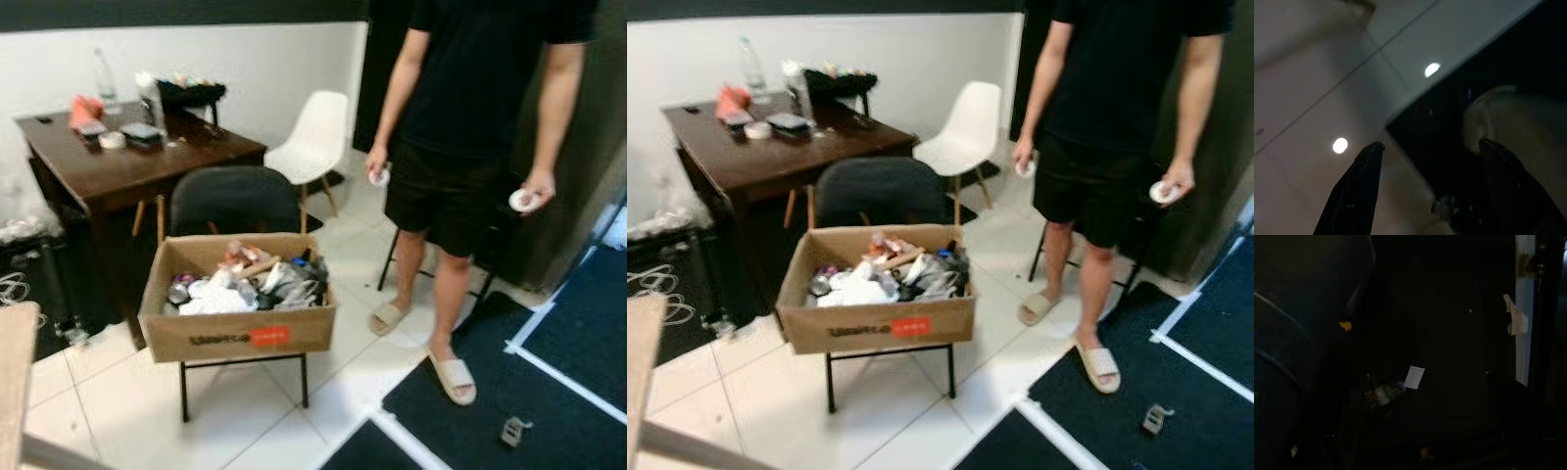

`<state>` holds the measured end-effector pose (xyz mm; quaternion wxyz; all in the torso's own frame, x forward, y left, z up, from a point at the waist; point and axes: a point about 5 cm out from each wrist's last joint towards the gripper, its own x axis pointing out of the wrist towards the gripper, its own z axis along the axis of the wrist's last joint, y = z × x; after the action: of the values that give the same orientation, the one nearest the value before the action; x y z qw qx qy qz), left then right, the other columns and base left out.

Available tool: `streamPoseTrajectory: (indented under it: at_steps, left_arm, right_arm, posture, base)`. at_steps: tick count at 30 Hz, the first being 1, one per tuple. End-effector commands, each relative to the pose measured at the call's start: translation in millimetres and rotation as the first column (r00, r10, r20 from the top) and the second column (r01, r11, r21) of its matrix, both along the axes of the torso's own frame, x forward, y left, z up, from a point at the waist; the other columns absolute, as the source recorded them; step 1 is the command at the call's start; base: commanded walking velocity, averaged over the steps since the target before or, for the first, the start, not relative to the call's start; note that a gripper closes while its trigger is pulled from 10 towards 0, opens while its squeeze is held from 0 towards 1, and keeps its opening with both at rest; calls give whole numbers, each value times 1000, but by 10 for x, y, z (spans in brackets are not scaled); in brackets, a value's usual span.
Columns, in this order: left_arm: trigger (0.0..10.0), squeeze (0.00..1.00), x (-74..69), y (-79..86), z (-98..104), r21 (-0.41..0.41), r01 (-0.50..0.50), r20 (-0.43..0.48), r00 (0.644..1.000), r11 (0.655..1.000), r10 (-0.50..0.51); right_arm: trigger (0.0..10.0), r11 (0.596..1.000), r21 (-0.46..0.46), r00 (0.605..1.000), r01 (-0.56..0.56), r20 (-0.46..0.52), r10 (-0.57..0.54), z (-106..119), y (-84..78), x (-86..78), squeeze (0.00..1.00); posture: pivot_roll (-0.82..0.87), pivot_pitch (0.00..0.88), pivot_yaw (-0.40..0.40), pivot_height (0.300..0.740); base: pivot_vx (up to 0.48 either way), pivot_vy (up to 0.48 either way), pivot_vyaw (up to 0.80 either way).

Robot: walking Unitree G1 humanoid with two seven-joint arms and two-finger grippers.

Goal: Picking trash to rubbish bin

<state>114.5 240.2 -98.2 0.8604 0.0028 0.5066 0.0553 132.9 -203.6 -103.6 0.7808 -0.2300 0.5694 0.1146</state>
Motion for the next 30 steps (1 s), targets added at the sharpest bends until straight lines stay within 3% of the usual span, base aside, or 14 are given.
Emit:
streamPoseTrajectory:
  at_steps: [1, 13, 30]
  left_arm:
    - [10000, 0, -61, -16, -25, 2, 7, -30, 1000, 1000, -7]
    - [10000, 0, -69, -10, -28, 10, 3, -38, 999, 1000, -2]
    - [10000, 0, -32, -69, -34, -3, 1, -33, 999, 1000, -1]
  right_arm:
    - [10000, 999, 42, 1000, -12, -2, 12, -16, 123, 4, 0]
    - [10000, 997, 50, 998, -56, 2, 56, -6, 151, 39, 0]
    - [10000, 995, 78, 998, -67, -1, 68, 2, 162, 62, 0]
  posture:
    - [-22, 62, 35, 740]
    - [-11, 68, 34, 740]
    - [-10, 65, 29, 740]
  base:
    - [0, -424, 0]
    - [0, -427, 0]
    - [0, -32, 784]
